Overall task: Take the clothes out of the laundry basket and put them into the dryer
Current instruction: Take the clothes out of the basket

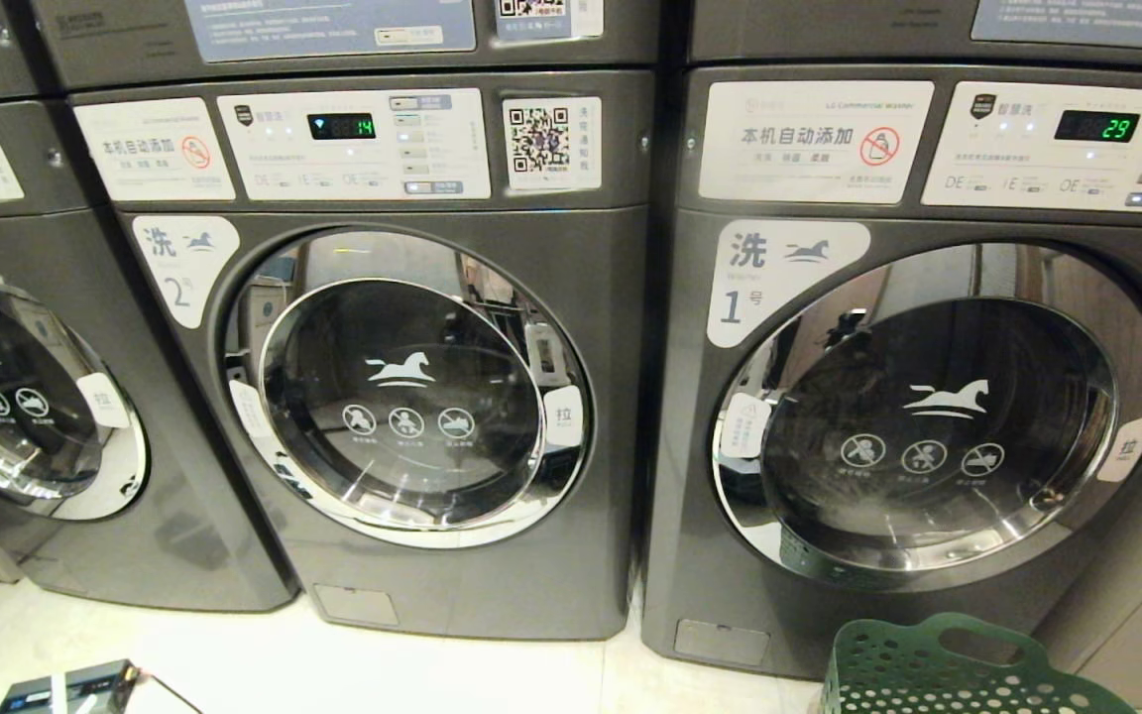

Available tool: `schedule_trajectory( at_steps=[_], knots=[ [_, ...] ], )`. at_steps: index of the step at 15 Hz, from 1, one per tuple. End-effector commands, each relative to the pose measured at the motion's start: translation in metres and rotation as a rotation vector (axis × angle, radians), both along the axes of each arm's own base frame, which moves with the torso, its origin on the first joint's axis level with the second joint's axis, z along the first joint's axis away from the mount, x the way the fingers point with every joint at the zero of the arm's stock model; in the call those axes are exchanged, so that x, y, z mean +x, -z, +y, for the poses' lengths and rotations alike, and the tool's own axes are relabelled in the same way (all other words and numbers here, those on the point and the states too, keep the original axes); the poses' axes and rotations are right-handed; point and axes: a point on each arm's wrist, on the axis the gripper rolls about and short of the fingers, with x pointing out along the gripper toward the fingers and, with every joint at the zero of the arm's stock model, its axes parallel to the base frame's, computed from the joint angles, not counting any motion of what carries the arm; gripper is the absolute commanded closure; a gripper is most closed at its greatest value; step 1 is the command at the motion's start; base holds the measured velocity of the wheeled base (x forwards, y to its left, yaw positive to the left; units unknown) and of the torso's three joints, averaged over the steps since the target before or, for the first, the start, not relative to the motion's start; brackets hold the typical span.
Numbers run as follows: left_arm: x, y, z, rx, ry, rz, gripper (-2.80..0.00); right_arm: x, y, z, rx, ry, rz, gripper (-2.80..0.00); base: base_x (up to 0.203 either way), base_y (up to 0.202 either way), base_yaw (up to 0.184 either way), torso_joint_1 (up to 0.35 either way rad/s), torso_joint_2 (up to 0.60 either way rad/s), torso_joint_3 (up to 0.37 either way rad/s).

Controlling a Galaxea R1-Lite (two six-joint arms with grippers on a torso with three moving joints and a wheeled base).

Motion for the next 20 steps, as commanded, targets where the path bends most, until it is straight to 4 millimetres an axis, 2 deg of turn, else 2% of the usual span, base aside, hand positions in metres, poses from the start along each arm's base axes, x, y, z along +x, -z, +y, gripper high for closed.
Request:
schedule_trajectory(
  at_steps=[1, 17, 20],
  knots=[
    [-0.0001, -0.0001, 0.0000, 0.000, 0.001, -0.001, 0.00, 0.0004, 0.0016, 0.0000, 0.001, 0.000, 0.004, 0.00, 0.000, 0.000, 0.000, 0.001, 0.04, 0.033],
    [-0.0001, 0.0000, 0.0000, 0.000, 0.000, 0.000, 0.00, 0.0005, 0.0016, 0.0000, 0.002, -0.001, 0.005, 0.00, 0.000, 0.000, 0.000, 0.000, 0.00, 0.000],
    [-0.0001, 0.0000, 0.0000, 0.000, 0.001, 0.000, 0.00, 0.0004, 0.0012, 0.0000, 0.002, -0.001, 0.004, 0.00, 0.000, 0.000, 0.000, 0.000, 0.00, -0.155]
  ],
)
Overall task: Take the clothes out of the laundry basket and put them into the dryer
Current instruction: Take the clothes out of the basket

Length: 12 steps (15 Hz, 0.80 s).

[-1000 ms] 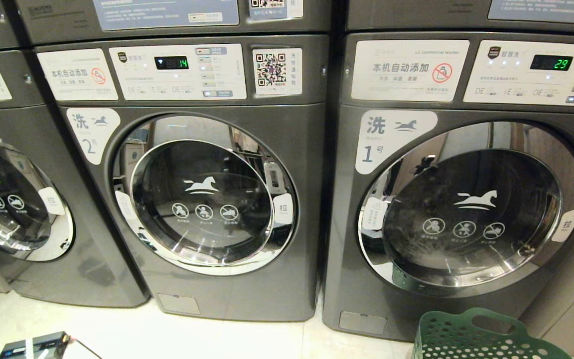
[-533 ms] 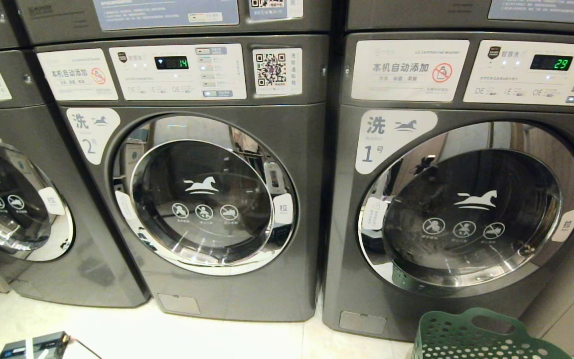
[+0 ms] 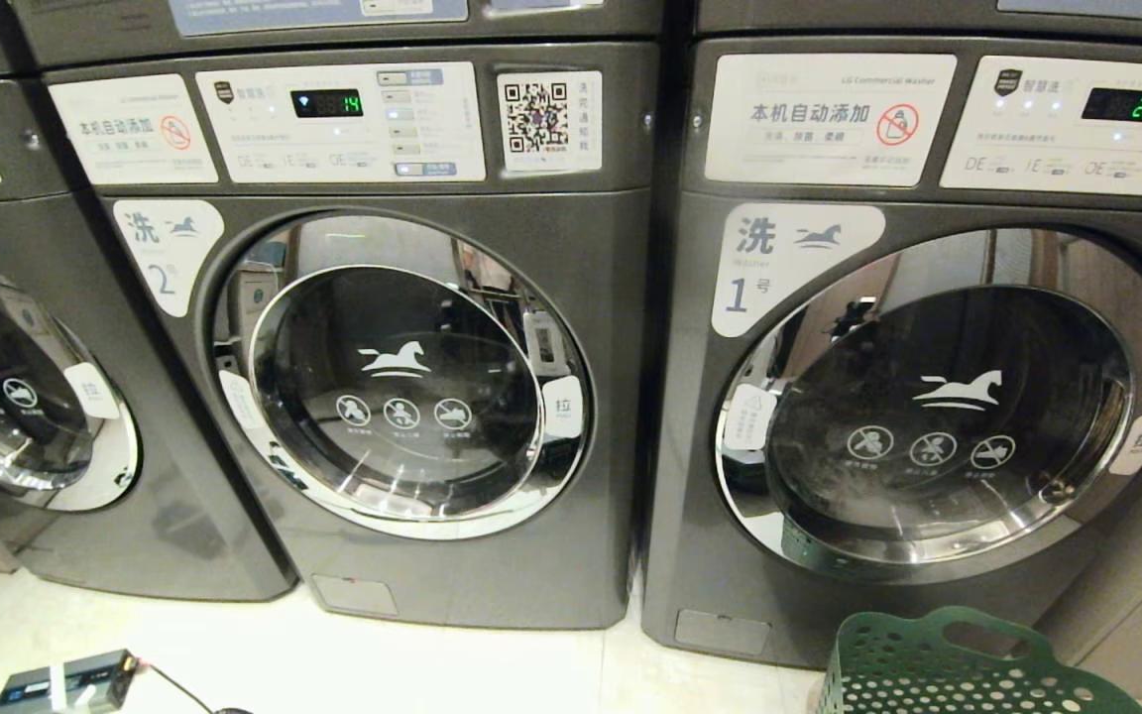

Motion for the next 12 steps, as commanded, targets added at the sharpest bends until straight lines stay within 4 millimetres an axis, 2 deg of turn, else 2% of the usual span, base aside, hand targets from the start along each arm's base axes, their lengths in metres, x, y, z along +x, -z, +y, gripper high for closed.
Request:
schedule_trajectory(
  at_steps=[1, 12],
  knots=[
    [0.0000, 0.0000, 0.0000, -0.001, -0.001, 0.000, 0.00, 0.0005, 0.0017, 0.0000, 0.001, 0.000, 0.006, 0.00, 0.000, 0.000, 0.000, 0.000, 0.00, -0.190],
    [0.0000, 0.0000, 0.0000, -0.001, -0.001, -0.001, 0.00, 0.0005, 0.0015, 0.0000, 0.002, 0.000, 0.004, 0.00, 0.000, 0.000, 0.000, 0.005, 0.00, -0.199]
  ],
)
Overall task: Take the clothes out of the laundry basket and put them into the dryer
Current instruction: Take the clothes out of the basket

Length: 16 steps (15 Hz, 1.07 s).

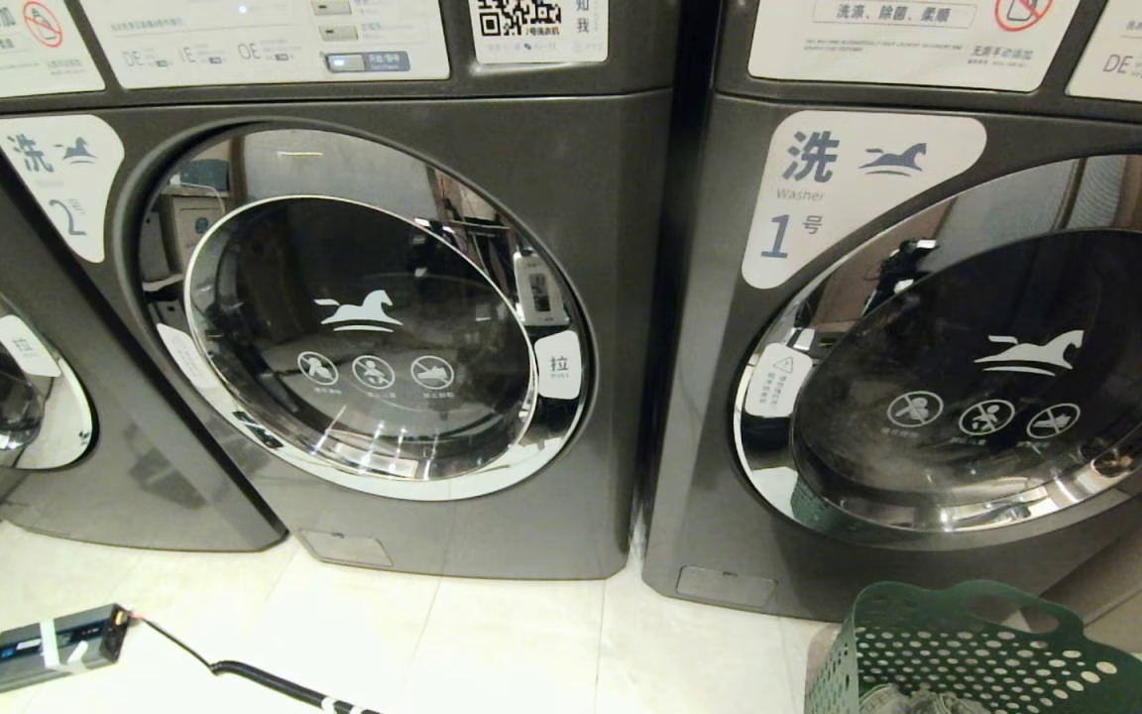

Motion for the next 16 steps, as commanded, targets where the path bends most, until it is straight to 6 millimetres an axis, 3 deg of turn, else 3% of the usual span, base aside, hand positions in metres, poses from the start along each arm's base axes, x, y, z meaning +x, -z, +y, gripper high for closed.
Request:
schedule_trajectory(
  at_steps=[1, 16],
  knots=[
    [0.0000, 0.0000, 0.0000, -0.001, -0.001, -0.001, 0.00, 0.0005, 0.0016, 0.0000, 0.000, 0.000, 0.005, 0.00, 0.000, 0.000, 0.000, -0.002, 0.00, -0.200],
    [0.0000, 0.0000, 0.0000, -0.001, -0.001, -0.001, 0.00, 0.0005, 0.0016, 0.0000, 0.000, 0.000, 0.005, 0.00, 0.000, 0.000, 0.000, 0.004, 0.00, -0.201]
  ],
)
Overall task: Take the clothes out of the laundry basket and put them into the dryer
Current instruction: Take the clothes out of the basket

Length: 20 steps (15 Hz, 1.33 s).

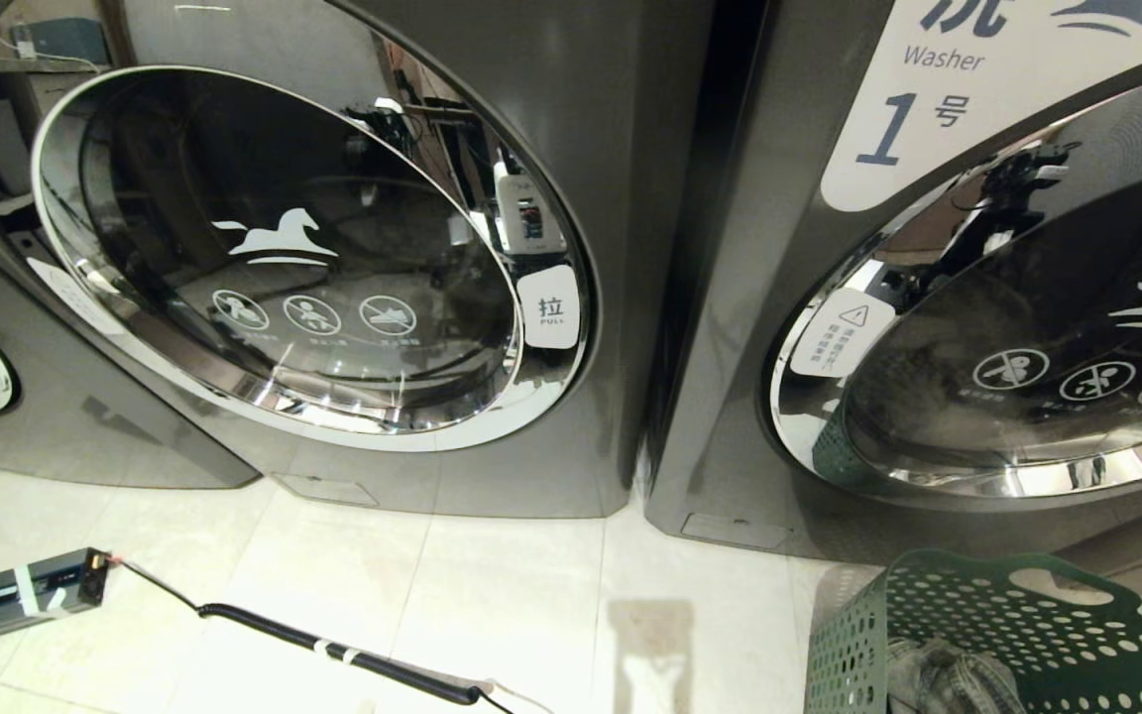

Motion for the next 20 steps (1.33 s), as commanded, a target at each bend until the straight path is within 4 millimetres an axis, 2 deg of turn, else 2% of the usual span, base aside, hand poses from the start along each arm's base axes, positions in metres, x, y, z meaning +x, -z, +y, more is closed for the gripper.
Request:
schedule_trajectory(
  at_steps=[1, 12, 14, 16, 18, 20],
  knots=[
    [0.000, 0.000, 0.000, 0.000, -0.001, 0.000, 0.00, 0.000, 0.002, 0.000, 0.000, 0.000, 0.005, 0.00, 0.000, 0.000, 0.000, -0.006, 0.00, -0.200],
    [0.000, 0.000, 0.000, 0.000, -0.001, 0.001, 0.00, 0.000, 0.002, 0.000, -0.076, -0.003, 0.008, 0.00, 0.000, 0.000, 0.000, 0.002, 0.00, -0.196],
    [0.000, 0.000, 0.000, 0.001, 0.001, 0.001, 0.00, -0.004, -0.012, 0.000, -0.086, 0.012, 0.003, 0.00, 0.000, 0.000, 0.000, 0.007, 0.00, -0.067],
    [0.000, 0.000, 0.000, 0.001, 0.000, 0.001, 0.00, -0.005, -0.042, -0.002, -0.077, 0.071, 0.094, 0.00, 0.000, 0.000, 0.000, 0.001, 0.00, -0.018],
    [0.000, 0.000, 0.000, 0.001, -0.001, 0.000, 0.00, 0.015, -0.061, -0.004, -0.014, 0.170, 0.297, 0.00, 0.000, 0.000, 0.000, 0.000, 0.00, 0.000],
    [0.000, 0.000, 0.000, 0.001, -0.001, 0.001, 0.00, 0.045, -0.066, -0.006, 0.100, 0.320, 0.501, 0.00, 0.000, 0.000, 0.000, 0.000, 0.00, 0.000]
  ],
)
